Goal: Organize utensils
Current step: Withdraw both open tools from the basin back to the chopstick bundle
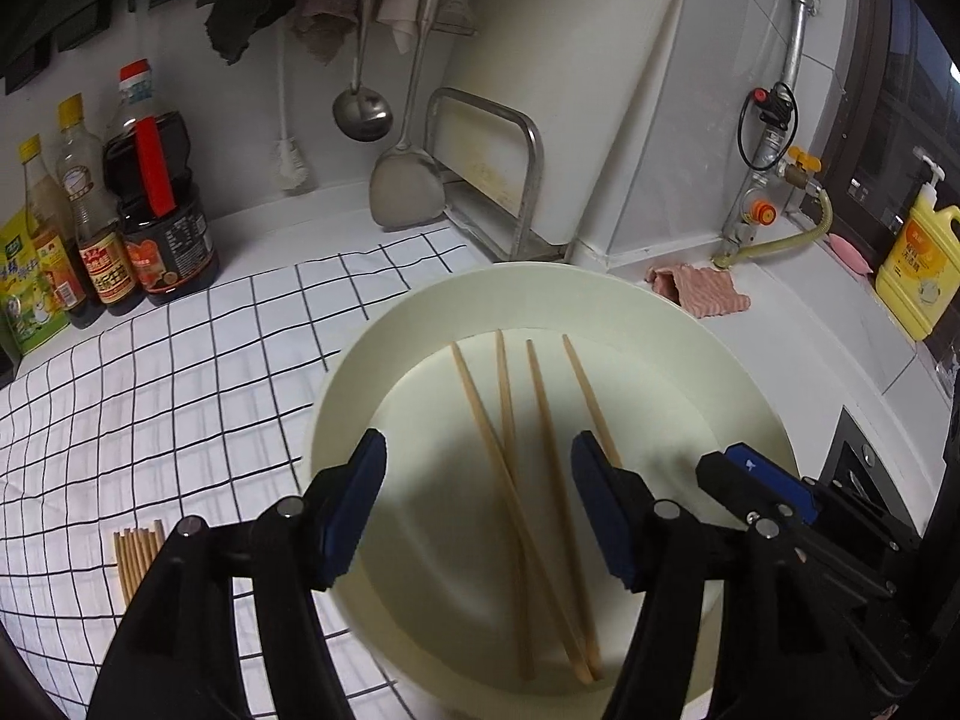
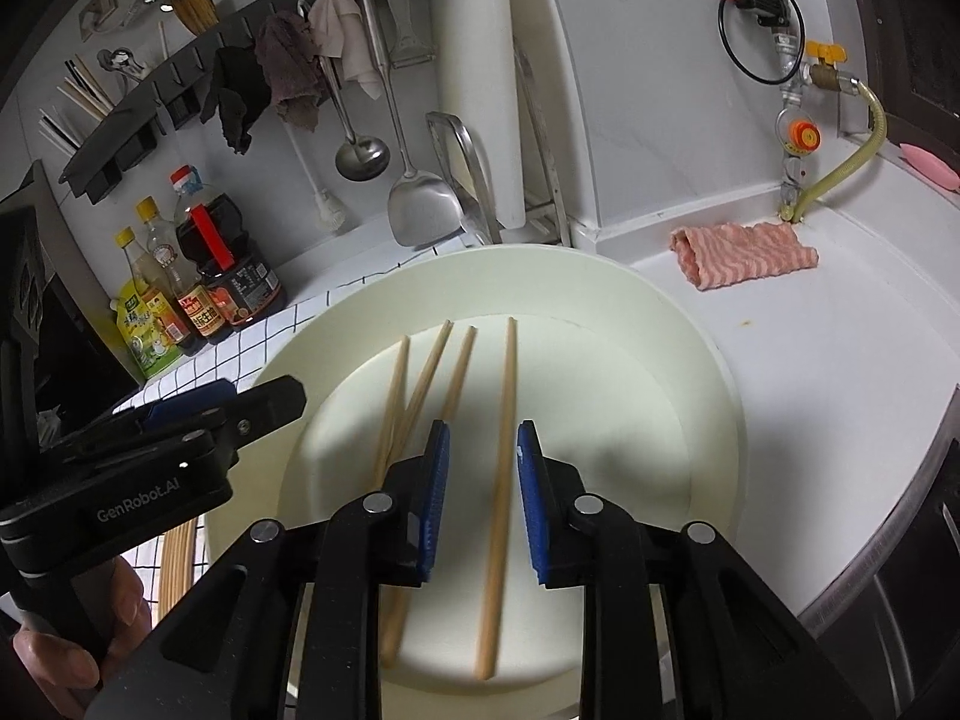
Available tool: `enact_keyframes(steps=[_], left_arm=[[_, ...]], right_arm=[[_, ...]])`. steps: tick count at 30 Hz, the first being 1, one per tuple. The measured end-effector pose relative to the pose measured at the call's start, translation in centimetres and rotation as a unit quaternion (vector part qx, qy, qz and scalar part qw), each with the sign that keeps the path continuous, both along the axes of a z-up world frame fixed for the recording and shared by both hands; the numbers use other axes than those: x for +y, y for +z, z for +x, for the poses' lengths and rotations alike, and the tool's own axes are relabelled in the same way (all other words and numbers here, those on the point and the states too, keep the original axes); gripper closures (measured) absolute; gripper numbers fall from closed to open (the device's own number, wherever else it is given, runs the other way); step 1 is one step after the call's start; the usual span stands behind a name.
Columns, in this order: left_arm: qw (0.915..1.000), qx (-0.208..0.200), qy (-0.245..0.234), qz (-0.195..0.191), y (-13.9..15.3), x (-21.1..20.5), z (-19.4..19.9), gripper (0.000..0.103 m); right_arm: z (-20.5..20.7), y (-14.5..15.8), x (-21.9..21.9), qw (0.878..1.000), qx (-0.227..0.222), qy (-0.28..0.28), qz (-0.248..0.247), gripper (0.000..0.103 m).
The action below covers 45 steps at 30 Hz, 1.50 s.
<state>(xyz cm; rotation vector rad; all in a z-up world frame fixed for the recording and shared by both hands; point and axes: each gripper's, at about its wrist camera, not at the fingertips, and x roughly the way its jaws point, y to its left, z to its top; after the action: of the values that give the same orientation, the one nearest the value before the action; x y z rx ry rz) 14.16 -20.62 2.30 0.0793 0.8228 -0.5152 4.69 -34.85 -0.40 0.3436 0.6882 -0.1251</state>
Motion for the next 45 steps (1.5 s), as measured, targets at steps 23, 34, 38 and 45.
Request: enact_keyframes(steps=[23, 34, 38, 45], left_arm=[[0.994, -0.038, 0.097, 0.03, 1.2, 13.2, -3.7, 0.031], [0.9857, -0.03, 0.158, 0.05, 0.3, 20.0, -4.2, 0.03], [0.9825, -0.013, 0.179, 0.051, -1.0, 22.4, -4.5, 0.028], [0.9776, 0.018, 0.207, 0.034, -3.2, 25.8, -5.4, 0.028]], right_arm=[[-0.6, 3.0, 7.5, 0.996, -0.033, 0.084, -0.029, 0.076], [-0.2, 2.1, 13.2, 0.988, -0.03, 0.148, -0.042, 0.07], [-0.2, 1.8, 15.2, 0.984, -0.029, 0.172, -0.048, 0.069], [-0.3, 0.7, 18.5, 0.977, -0.017, 0.209, -0.048, 0.065]])
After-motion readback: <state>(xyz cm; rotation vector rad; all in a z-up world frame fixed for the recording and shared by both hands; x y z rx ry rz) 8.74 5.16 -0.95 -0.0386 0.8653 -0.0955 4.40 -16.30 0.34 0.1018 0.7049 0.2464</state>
